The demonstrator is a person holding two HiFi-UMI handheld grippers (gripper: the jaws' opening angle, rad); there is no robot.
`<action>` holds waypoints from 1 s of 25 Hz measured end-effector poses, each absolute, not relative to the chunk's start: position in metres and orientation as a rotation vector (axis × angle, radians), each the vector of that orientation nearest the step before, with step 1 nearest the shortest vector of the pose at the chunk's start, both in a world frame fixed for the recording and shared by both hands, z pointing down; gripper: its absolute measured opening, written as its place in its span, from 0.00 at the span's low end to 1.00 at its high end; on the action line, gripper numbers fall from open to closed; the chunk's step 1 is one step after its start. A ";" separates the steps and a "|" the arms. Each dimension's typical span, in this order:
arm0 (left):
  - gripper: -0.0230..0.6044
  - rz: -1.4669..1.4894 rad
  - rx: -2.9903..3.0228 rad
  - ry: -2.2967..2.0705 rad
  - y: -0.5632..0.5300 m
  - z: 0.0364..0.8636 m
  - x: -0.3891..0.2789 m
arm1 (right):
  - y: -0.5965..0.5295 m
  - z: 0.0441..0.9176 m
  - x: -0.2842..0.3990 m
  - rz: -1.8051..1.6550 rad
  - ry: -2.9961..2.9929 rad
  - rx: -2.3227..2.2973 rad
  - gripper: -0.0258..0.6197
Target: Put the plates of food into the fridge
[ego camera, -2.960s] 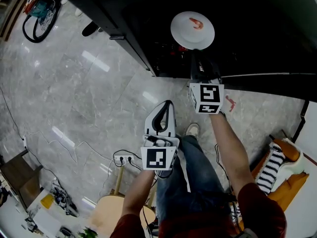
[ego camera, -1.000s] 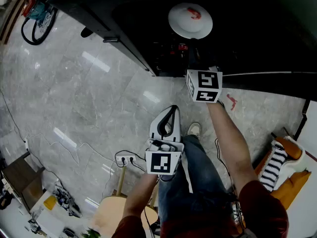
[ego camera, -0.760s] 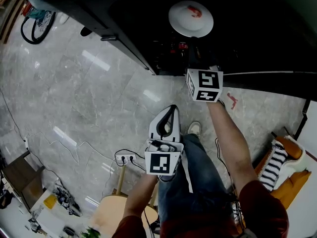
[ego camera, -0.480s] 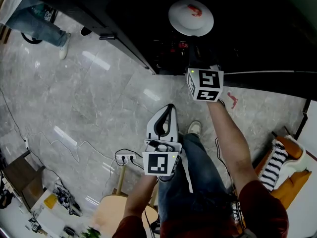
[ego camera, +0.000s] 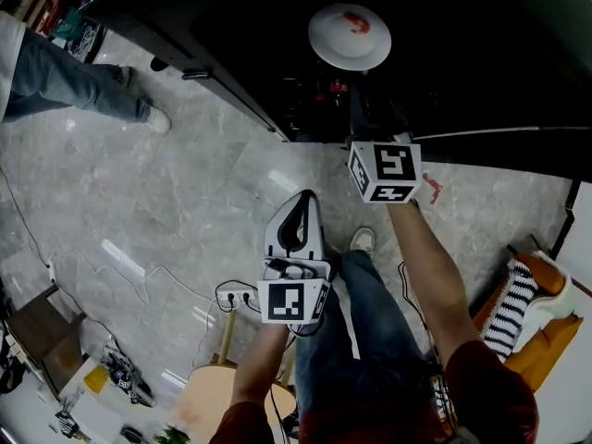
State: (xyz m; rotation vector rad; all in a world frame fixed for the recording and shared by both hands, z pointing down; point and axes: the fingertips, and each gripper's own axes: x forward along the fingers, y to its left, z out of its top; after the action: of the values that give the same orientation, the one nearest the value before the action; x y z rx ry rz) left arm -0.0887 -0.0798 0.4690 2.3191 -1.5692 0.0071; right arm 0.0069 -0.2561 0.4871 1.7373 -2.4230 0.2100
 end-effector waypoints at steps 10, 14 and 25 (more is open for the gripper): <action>0.05 -0.010 2.359 -1.583 -0.085 0.439 -0.083 | -0.226 0.438 0.008 0.151 -2.510 1.686 0.06; 0.05 -0.025 2.391 -1.591 -0.087 0.421 -0.081 | -0.212 0.415 0.009 0.109 -2.546 1.664 0.05; 0.05 -0.026 2.458 -1.618 -0.086 0.372 -0.070 | -0.178 0.351 0.027 0.019 -2.621 1.650 0.06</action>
State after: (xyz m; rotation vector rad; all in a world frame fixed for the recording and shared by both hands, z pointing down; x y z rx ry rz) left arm -0.0699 -0.0863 0.3716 2.4583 -1.6181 -0.0256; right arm 0.0267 -0.1783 0.3510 1.6499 -2.6211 0.0188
